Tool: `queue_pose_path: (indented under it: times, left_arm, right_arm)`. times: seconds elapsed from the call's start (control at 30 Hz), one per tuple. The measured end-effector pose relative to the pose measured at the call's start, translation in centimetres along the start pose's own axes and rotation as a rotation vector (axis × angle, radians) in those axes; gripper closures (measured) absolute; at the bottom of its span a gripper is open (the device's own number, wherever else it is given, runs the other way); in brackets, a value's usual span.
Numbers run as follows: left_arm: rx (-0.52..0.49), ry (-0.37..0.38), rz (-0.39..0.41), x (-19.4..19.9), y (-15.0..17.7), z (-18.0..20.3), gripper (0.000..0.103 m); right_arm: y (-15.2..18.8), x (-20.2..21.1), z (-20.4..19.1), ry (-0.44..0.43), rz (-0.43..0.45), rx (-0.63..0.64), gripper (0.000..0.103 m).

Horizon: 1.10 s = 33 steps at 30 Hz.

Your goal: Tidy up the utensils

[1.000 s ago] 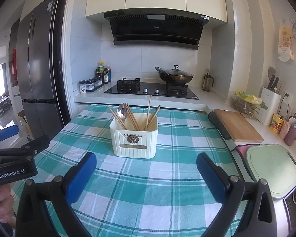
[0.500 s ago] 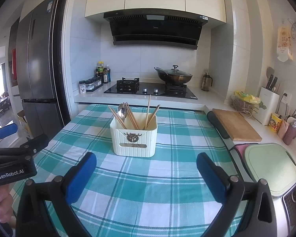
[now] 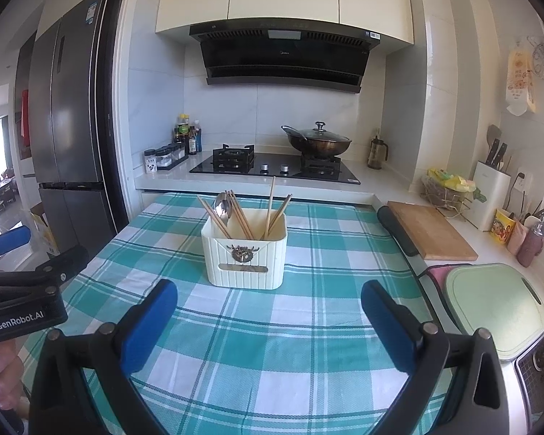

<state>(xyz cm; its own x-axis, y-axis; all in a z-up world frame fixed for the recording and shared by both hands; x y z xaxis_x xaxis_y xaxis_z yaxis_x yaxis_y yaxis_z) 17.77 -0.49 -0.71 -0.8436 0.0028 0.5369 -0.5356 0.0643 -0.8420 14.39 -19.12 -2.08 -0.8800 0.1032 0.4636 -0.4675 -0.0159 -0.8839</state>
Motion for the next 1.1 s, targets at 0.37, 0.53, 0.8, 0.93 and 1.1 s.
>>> queue_pose_path:
  times: [0.37,0.53,0.8,0.93,1.1]
  left_arm:
    - [0.001,0.001,-0.002,0.19,-0.21,0.09,0.000]
    - [0.004,0.001,-0.003,0.29,-0.38,0.13,0.000]
    - [0.003,0.002,-0.006,0.23,-0.35,0.14,0.000]
    - [0.004,0.002,-0.007,0.22,-0.35,0.15,0.000]
    - [0.004,0.001,-0.008,0.08,-0.31,0.15,0.000]
  right_arm:
    - [-0.13,0.37,0.16,0.000,0.004,-0.005,0.000]
    - [-0.14,0.39,0.10,-0.004,0.002,-0.003,0.000]
    - [-0.12,0.37,0.04,-0.003,0.003,-0.003,0.000]
    - [-0.11,0.37,0.02,-0.004,0.002,-0.002,0.000]
    - [-0.16,0.57,-0.01,-0.009,-0.001,0.000,0.000]
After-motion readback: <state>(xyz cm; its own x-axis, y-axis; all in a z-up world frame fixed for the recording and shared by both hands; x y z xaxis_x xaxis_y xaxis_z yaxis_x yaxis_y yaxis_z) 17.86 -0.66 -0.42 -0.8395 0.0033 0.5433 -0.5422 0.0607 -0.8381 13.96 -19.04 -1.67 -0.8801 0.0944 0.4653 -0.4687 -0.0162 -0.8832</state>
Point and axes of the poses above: each gripper's, at about its wrist camera, not at the fingertips, and x roughly against the way its jaws point, z to its right, y to its underside, the point moved 5 cm from there along -x, roughly the way its jaws point, and after that the axes turned 1 degree about -z, right-handed, at the moved point
